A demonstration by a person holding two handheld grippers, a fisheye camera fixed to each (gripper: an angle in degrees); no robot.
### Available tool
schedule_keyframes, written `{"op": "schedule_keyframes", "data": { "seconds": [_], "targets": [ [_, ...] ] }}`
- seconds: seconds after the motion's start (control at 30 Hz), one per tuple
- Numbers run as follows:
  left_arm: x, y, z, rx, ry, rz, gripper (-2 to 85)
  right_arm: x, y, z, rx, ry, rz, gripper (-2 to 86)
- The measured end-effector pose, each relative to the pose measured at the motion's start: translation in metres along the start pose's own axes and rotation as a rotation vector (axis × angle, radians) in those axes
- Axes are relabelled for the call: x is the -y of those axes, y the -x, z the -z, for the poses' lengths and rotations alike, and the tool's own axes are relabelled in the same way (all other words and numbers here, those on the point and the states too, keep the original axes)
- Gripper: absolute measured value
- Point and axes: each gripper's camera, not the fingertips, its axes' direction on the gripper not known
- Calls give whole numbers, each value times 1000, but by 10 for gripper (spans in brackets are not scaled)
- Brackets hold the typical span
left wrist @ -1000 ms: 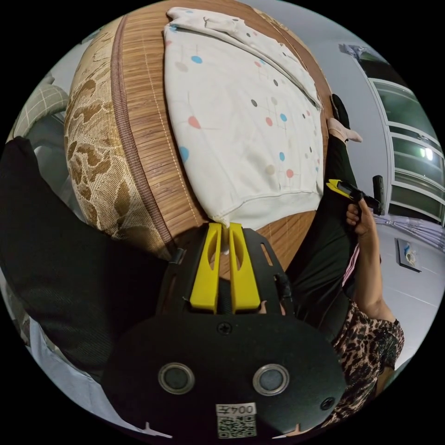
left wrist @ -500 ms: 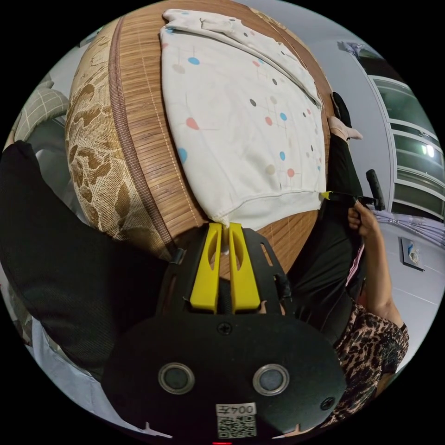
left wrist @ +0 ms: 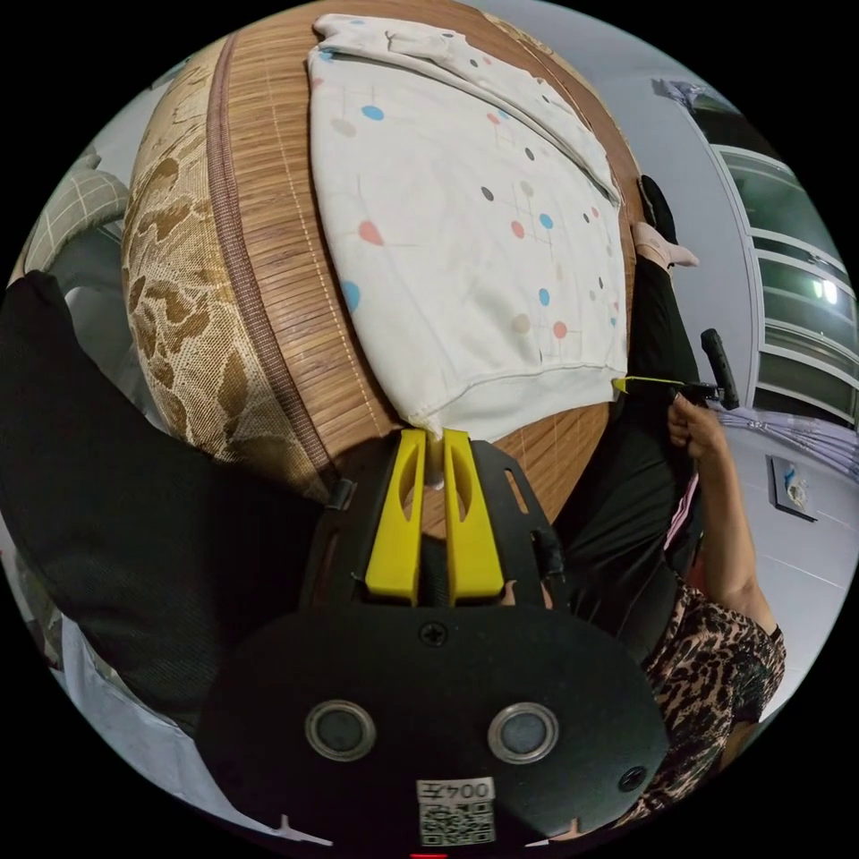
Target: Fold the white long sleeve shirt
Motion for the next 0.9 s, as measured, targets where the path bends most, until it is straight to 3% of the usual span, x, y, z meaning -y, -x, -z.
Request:
{"op": "schedule_keyframes", "data": {
  "seconds": [0.3,0.57,0.9],
  "targets": [
    [-28,13,23,-25,-55,-18,26,-46,-5,42,171,-216,71,24],
    [-91,49,86,-270,-353,-53,22,-127,-49,105,534,-609,134,22],
    [-180,60,131,-407,-471,-141,24,-222,-76,151,576,-731,269,20]
  ]
}}
